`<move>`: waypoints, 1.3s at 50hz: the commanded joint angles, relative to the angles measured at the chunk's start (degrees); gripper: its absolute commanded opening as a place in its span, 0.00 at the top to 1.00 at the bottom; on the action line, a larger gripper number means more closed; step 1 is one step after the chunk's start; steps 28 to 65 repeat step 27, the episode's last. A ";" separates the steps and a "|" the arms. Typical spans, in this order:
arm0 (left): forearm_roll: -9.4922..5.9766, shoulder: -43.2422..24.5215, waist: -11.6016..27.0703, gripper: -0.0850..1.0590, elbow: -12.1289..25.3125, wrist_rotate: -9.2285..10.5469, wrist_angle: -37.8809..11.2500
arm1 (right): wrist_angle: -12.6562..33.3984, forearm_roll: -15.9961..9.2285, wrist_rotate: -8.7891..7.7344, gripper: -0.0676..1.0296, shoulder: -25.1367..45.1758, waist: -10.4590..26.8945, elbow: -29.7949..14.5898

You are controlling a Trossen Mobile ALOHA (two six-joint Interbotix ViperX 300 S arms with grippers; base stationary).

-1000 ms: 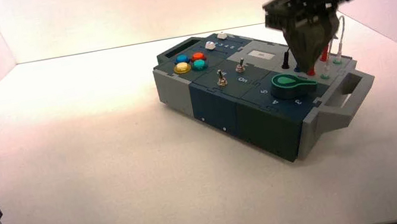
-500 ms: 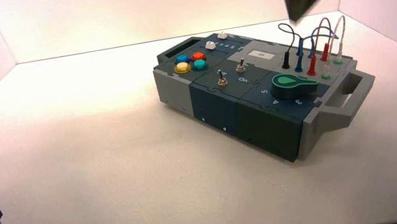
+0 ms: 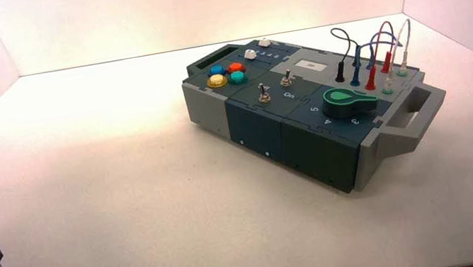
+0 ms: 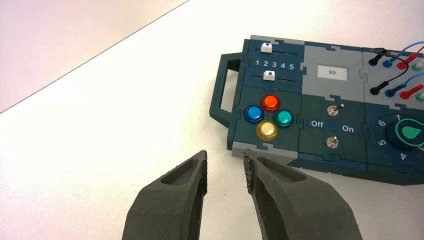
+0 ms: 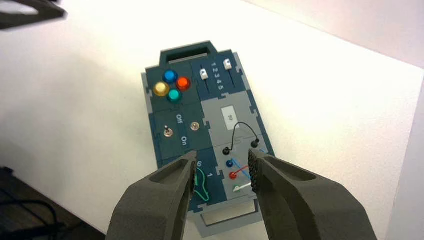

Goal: Turn the knob to position 2.

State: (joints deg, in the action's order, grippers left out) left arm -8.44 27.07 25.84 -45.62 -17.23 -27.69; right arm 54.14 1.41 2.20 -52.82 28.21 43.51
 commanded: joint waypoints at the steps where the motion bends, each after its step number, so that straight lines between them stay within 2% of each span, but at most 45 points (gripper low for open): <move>1: -0.09 0.35 0.62 0.57 1.14 -0.26 0.35 | 1.49 -0.26 0.79 0.44 -1.23 -0.09 -0.62; 7: -0.09 0.35 0.79 0.57 1.32 -0.18 0.26 | 2.37 -0.18 0.79 0.44 -1.23 -0.09 0.09; 27: -0.09 0.97 0.79 0.57 0.97 -0.18 0.26 | 0.88 0.44 0.79 0.44 -1.85 -0.09 3.69; 65: -0.09 0.97 0.79 0.57 0.97 -0.18 0.26 | 0.88 0.44 0.79 0.44 -1.85 -0.09 3.69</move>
